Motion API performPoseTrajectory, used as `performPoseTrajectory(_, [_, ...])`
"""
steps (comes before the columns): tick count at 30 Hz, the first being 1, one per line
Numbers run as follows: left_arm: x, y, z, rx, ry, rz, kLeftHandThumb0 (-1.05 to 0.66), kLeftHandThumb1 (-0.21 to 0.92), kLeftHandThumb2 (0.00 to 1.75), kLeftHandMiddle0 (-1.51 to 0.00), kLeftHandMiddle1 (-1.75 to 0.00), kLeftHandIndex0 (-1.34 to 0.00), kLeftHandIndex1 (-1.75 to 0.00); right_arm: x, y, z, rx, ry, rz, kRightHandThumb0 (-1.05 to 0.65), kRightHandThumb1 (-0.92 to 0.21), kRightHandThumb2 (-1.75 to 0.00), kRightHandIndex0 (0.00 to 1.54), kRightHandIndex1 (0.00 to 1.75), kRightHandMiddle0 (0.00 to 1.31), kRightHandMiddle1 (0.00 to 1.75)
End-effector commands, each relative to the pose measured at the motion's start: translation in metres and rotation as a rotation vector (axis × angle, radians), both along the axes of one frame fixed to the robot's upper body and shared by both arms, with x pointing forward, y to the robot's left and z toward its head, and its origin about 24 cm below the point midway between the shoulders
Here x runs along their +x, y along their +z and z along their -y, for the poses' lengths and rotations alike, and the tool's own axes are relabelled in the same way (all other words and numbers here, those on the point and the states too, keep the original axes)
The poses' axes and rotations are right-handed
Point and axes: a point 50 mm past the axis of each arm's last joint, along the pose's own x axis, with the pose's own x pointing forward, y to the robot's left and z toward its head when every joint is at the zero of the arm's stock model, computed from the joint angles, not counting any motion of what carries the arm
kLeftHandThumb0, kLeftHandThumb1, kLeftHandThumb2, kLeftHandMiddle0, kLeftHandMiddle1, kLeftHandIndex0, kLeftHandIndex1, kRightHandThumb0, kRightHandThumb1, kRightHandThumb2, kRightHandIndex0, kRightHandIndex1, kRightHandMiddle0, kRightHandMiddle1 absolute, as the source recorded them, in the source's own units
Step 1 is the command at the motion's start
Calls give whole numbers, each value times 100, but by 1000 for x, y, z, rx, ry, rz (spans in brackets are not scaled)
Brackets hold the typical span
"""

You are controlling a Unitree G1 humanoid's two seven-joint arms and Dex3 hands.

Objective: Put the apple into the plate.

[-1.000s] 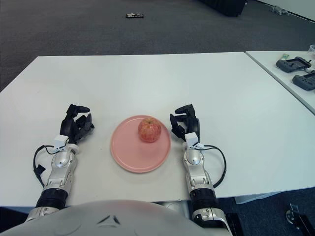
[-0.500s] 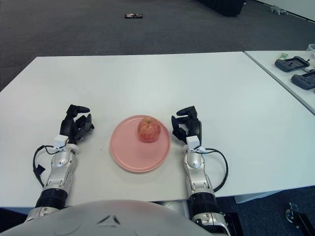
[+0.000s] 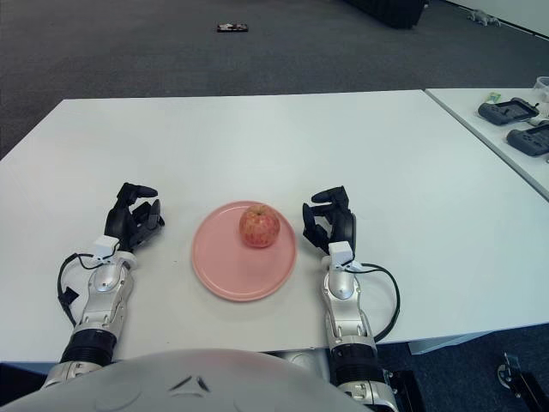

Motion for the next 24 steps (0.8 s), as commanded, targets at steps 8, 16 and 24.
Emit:
performPoseTrajectory(8, [-7, -10, -3, -20, 11, -48, -37, 75, 77, -84, -175, -30, -175, 0, 4, 0, -1, -2, -13, -36, -81, -68, 55, 117, 26, 175])
performPoseTrajectory(16, [-6, -10, -3, -17, 17, -36, -37, 75, 77, -85, -175, -30, -175, -1, 5, 0, -7, -2, -5, -36, -82, -66, 56, 116, 25, 175])
performPoseTrajectory(24, [-6, -10, -3, -7, 23, -42, -37, 74, 78, -85, -175, -30, -175, -2, 6, -1, -15, 4, -10, -36, -82, -66, 56, 116, 25, 175])
